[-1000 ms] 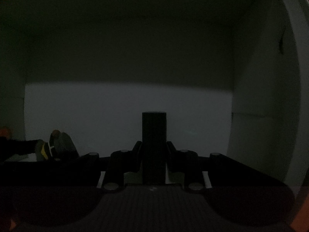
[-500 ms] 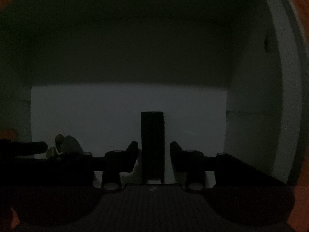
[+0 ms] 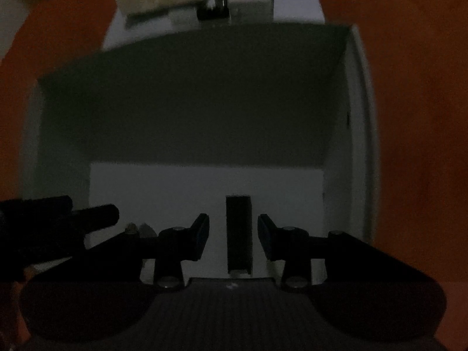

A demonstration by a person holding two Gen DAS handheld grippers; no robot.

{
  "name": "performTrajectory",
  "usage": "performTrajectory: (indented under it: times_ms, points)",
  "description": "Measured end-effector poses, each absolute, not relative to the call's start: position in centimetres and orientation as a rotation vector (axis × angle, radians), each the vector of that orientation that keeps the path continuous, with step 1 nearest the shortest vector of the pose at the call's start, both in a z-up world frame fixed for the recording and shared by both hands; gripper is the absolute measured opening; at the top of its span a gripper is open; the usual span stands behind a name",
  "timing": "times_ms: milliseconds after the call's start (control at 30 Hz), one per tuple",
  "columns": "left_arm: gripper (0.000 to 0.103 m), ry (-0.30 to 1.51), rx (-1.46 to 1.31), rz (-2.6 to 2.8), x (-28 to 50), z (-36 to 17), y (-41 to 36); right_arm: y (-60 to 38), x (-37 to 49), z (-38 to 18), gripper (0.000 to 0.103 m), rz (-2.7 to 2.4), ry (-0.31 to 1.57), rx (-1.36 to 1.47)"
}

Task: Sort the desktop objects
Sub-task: 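Withdraw both tools from the box back toward the board, then grasp the white square block with the right tool while the left tool reaches toward the glass vial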

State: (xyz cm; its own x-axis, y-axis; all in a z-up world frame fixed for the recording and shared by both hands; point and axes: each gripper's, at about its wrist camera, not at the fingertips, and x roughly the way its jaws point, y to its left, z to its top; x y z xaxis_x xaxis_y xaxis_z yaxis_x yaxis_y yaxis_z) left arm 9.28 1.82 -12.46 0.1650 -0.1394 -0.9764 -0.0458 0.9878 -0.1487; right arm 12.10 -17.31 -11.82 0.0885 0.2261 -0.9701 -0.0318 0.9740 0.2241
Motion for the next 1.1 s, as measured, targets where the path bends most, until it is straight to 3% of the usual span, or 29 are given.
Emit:
performTrajectory:
  times_ms: [500,1100]
  points:
    - [0.082,1.230,-0.164,-0.047,15.7,-7.6,3.4,-21.2,18.0,-3.3,0.042,0.159,1.233,0.201]
    - [0.082,1.260,-0.120,-0.094,24.3,-10.6,0.1,-23.8,27.9,-7.5,0.047,0.046,1.289,0.275]
